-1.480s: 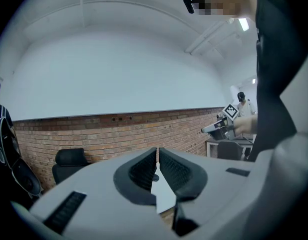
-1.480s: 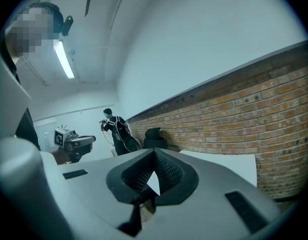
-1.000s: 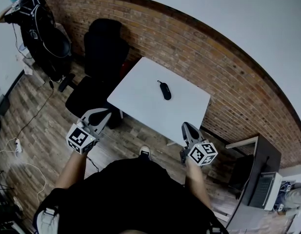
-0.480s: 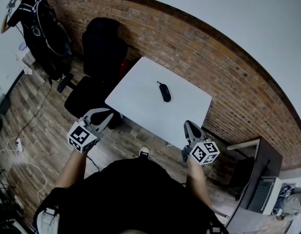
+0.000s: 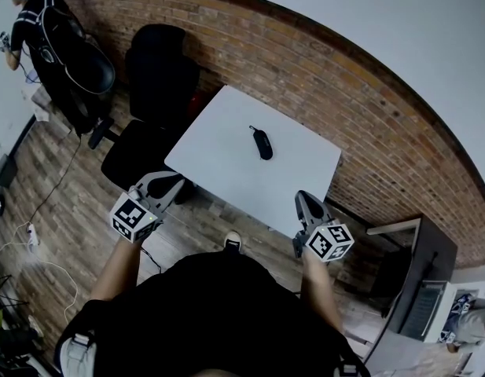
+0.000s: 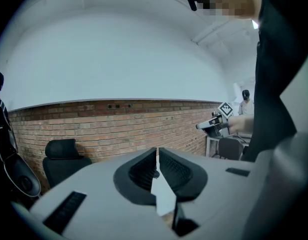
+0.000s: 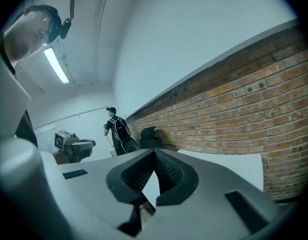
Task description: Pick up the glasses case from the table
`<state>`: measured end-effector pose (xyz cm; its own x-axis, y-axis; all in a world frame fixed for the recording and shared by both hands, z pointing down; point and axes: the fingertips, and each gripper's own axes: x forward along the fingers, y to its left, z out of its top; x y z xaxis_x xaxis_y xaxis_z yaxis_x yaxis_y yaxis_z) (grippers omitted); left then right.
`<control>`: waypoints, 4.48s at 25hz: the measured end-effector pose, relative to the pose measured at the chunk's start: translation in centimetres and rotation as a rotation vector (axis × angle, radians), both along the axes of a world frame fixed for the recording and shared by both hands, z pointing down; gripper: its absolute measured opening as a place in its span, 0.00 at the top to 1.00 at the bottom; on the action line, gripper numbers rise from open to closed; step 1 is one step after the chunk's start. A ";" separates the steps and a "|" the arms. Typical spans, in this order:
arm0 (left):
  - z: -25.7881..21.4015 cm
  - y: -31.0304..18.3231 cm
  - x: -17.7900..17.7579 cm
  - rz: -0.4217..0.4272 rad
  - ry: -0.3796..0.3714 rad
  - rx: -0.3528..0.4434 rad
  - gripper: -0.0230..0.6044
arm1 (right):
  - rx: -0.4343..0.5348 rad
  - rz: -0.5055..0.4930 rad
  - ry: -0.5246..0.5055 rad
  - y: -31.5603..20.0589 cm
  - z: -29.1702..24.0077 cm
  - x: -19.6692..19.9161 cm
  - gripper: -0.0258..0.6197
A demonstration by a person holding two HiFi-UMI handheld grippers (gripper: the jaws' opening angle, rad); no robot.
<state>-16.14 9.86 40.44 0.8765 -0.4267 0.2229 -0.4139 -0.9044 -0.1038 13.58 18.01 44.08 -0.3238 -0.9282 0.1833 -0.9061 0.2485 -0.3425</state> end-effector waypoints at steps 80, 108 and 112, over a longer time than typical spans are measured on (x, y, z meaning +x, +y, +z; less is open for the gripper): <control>0.0 -10.8 13.3 -0.099 -0.046 0.006 0.92 | -0.014 -0.180 -0.036 -17.0 3.3 11.6 0.94; 1.2 -14.0 10.1 -0.118 -0.031 -0.017 0.92 | -0.031 -0.175 -0.018 -21.1 3.6 9.8 0.94; 1.5 -14.8 9.7 -0.116 -0.039 -0.020 0.92 | -0.036 -0.175 -0.023 -21.9 3.8 9.4 0.94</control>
